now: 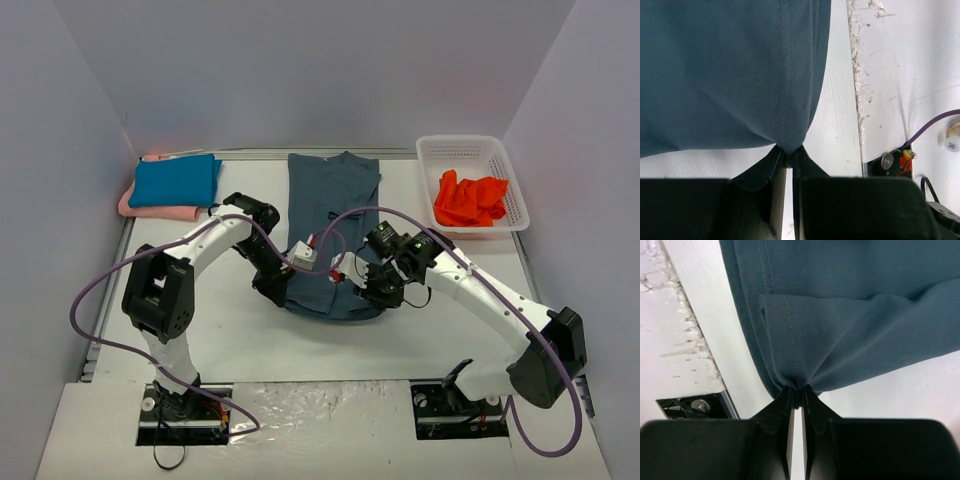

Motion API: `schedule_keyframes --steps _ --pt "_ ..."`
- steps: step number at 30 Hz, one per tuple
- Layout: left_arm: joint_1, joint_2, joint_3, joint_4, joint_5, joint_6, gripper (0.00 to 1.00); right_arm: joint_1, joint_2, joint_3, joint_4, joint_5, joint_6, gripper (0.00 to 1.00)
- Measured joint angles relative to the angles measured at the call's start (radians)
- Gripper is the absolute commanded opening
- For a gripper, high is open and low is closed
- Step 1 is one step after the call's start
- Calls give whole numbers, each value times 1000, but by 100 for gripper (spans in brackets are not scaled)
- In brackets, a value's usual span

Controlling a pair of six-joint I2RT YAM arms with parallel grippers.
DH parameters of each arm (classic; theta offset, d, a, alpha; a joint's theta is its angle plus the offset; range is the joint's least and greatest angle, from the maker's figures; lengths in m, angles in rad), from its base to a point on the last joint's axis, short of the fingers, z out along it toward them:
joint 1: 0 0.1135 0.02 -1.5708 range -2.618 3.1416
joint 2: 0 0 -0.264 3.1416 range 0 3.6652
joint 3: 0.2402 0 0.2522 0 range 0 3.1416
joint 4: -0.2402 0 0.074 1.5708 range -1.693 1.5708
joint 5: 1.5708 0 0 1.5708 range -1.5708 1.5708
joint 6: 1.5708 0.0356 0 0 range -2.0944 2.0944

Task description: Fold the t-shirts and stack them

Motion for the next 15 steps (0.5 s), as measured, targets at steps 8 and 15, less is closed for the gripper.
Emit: schedule_keyframes --steps 8,15 --pt "-19 -5 -2 -2 11 0 2 -3 -32 9 -51 -14 -16 0" --pt "-8 18 72 -6 2 -66 2 -56 -32 14 -37 -5 -22 0"
